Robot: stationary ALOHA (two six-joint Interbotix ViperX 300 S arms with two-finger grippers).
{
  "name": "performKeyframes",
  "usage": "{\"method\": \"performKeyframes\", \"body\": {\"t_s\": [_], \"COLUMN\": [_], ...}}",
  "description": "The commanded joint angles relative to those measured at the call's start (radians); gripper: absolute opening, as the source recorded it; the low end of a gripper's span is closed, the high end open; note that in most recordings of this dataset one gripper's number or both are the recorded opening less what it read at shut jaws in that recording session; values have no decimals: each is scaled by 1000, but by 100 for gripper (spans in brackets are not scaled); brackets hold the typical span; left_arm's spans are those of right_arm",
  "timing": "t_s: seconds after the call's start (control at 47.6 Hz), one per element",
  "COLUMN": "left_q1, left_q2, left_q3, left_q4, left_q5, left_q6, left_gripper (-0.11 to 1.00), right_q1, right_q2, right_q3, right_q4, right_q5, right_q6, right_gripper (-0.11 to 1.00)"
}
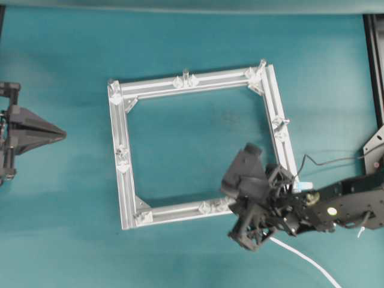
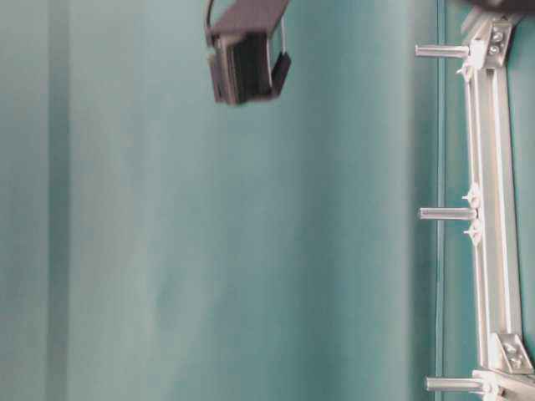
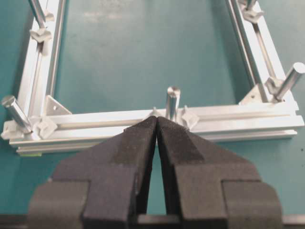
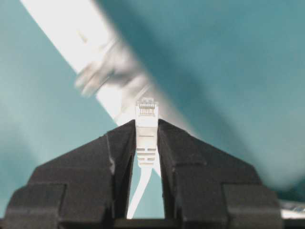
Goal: Move the cable alternately left and right between 8 pins so it hooks onto each one.
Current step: 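Carry the white cable plug with the right gripper into the frame center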
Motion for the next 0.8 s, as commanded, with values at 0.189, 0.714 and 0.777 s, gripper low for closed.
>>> {"method": "performKeyframes", "body": {"t_s": [0.189, 0.714, 0.777], "left_q1": [-5, -5, -5], "left_q2": [-163, -225, -225], "left_q3": [40, 78, 81], "left_q4": [3, 3, 3], "left_q5": [35, 38, 38], "left_q6": [0, -32, -32], "left_gripper": [8, 8, 8], "right_q1": [-130, -258, -259], "right_q2": [-11, 160, 181], "right_q3": [-41, -272, -305], "right_q4": [-9, -5, 3], "right_q5": [25, -23, -26], "right_q6": [23, -32, -67], "right_gripper": [15, 15, 15]}}
